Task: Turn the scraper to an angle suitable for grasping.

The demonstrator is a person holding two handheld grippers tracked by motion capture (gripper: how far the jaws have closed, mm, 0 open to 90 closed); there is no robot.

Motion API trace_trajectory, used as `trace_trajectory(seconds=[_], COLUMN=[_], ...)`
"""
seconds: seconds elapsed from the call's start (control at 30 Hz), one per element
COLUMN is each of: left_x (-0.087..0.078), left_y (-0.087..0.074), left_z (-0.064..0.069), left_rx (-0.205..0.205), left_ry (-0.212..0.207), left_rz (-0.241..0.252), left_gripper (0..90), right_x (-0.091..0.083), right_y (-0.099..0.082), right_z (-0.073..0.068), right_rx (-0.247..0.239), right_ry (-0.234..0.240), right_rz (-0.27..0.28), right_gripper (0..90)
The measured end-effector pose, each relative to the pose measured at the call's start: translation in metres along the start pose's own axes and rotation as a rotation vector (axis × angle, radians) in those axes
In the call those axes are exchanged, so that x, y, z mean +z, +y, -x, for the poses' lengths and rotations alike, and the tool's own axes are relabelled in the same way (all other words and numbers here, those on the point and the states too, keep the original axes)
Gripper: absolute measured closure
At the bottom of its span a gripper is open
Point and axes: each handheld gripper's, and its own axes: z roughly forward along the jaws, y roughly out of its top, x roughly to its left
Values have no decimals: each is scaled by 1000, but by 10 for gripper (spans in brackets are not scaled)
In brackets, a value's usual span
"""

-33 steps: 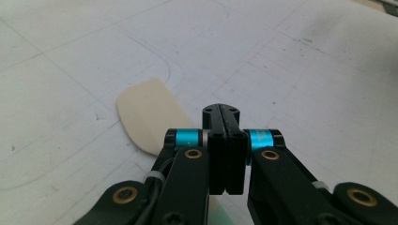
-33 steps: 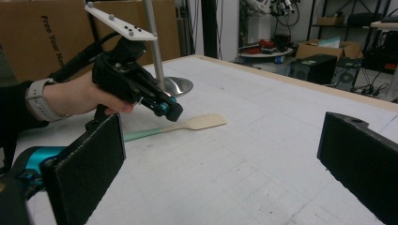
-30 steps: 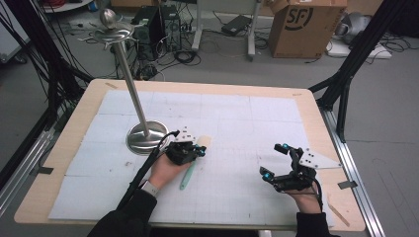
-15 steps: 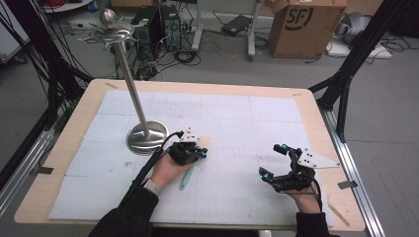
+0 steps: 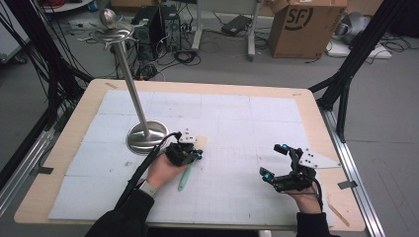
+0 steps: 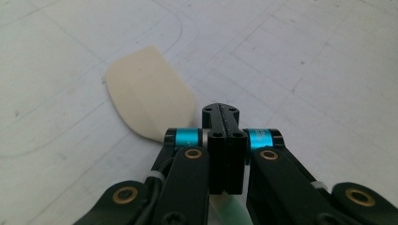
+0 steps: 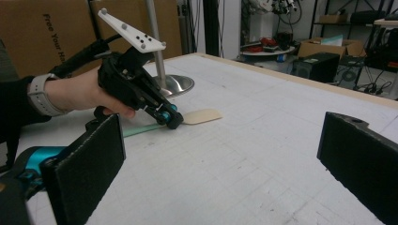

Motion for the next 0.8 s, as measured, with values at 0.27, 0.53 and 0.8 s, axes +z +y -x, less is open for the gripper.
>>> trace_trajectory(seconds=[0.27,0.53,0.8], left_x=[-29,-56,-91], left_y=[-24,-51,-64], left_z=[-8,-11,-14], left_rx=[-46,-58,-98], left_ry=[20,-11,-9], left_rz=[-1,24,65], left_gripper=[900,900,900], right_x=[3,6,8], right_y=[-1,-2,-3], right_z=[-1,-2,-3], right_rx=[-4,-2,-6], right_ry=[3,3,8], right_rz=[-17,-32,-44], right_gripper=[4,4,4])
